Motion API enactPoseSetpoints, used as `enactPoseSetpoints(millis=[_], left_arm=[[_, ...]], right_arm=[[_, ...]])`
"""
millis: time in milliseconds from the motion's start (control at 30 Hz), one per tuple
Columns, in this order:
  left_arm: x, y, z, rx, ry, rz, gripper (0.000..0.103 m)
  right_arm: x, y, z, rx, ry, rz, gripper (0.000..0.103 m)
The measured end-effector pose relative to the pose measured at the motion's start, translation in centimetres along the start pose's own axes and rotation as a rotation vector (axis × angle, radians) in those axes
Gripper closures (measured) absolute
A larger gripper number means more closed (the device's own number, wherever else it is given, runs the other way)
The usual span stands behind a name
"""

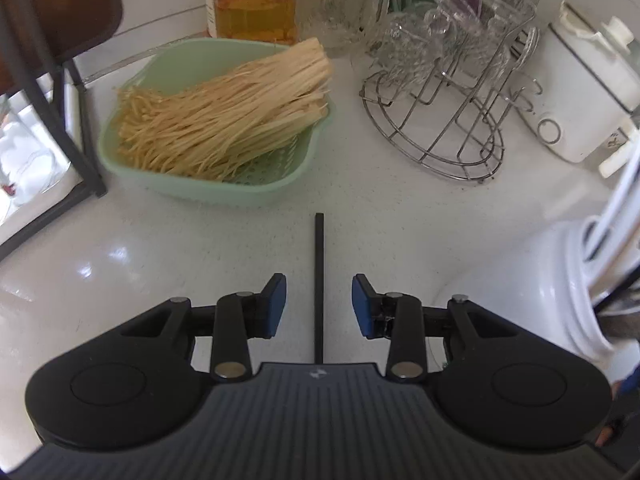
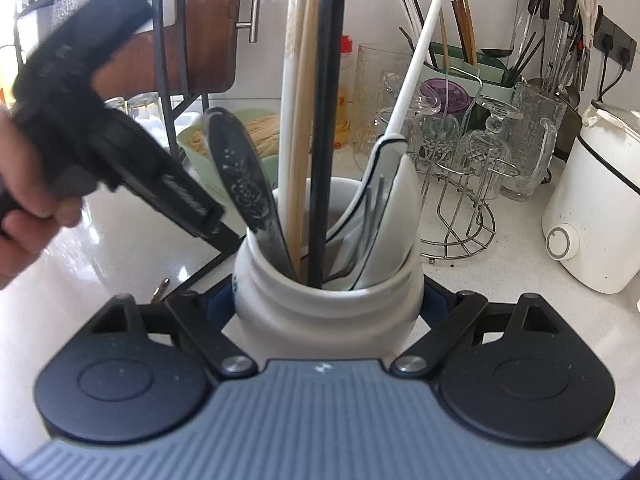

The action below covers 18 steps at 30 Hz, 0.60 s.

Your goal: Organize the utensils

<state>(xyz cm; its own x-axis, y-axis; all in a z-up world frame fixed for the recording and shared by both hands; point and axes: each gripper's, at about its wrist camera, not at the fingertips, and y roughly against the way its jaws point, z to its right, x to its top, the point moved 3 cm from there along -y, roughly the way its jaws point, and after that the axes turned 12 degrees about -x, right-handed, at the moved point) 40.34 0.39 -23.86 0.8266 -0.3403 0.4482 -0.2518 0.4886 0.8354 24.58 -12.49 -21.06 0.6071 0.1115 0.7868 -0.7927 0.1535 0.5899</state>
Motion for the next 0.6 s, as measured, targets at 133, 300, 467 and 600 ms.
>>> enactPoseSetpoints(millis=[133, 300, 467, 600], left_arm=[[0.6, -1.1, -0.1, 0.019, -0.001, -0.011, 0.063], [1.4, -2.1, -0.5, 0.051, -0.005, -0.012, 0.063], [1.9, -2.2, -0.3, 0.078, -0.019, -0.014, 0.073], [2.2, -2.5, 0.0, 0.103, -0.038, -0.024, 0.093]], right_arm=[[0.1, 0.0, 0.0, 0.002, 0.000, -0.003, 0.011], [0.1, 0.0, 0.0, 0.002, -0.001, 0.001, 0.011], [0.0, 0.0, 0.0, 0.003, 0.000, 0.004, 0.011], [0.0, 0.0, 0.0, 0.003, -0.002, 0.007, 0.011]])
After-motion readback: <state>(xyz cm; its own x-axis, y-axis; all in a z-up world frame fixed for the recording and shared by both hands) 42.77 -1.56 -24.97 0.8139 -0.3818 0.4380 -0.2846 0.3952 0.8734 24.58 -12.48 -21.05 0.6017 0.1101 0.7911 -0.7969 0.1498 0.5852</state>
